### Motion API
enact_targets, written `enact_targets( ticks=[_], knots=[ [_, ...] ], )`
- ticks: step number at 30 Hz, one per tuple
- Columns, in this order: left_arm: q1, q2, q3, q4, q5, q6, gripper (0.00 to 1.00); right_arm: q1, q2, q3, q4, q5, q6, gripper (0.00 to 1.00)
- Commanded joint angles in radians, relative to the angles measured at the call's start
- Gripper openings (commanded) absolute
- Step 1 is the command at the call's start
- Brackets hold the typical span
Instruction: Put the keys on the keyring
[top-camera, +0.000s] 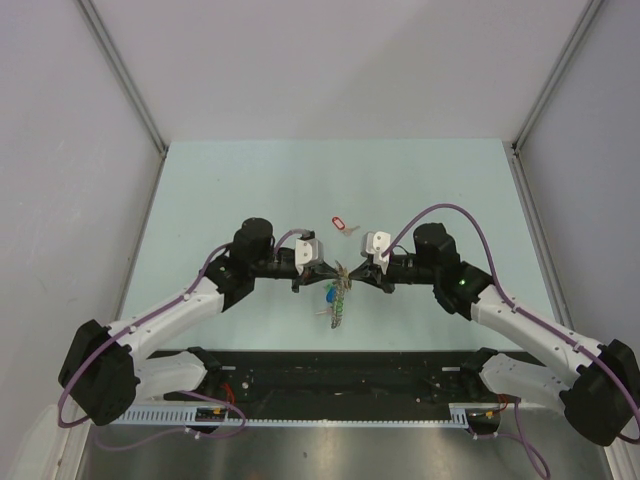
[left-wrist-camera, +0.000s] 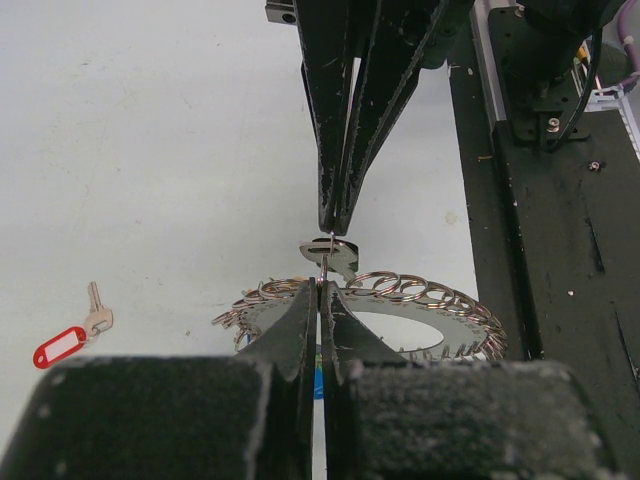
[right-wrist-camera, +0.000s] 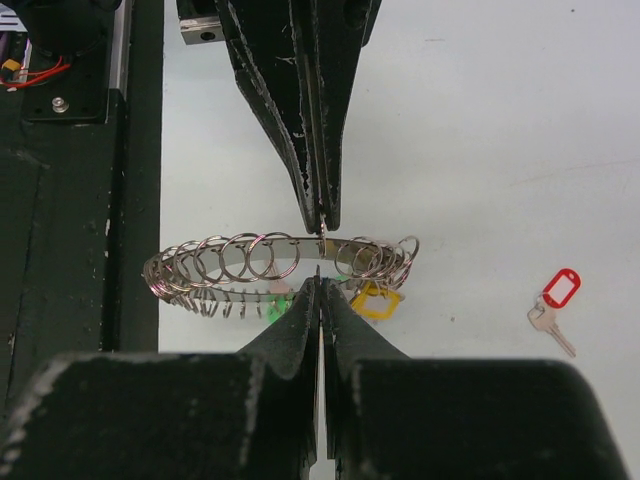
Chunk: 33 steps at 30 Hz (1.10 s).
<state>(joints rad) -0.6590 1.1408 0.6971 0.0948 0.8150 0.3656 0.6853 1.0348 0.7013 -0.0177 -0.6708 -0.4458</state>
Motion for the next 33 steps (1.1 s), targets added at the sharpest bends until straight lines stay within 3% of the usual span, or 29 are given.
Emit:
enact_targets(
  ticks=[1,33],
  knots=[
    [-0.004,-0.012,0.012,0.063,0.013,-0.01,0.0,0.005,-0.022,0.015,-0.011,-0.01,-0.01,0.0],
    [-0.004,0.002,0.022,0.043,0.035,-0.002,0.01,0.029,-0.042,0.006,0.029,0.079,0.009,0.0]
  ],
)
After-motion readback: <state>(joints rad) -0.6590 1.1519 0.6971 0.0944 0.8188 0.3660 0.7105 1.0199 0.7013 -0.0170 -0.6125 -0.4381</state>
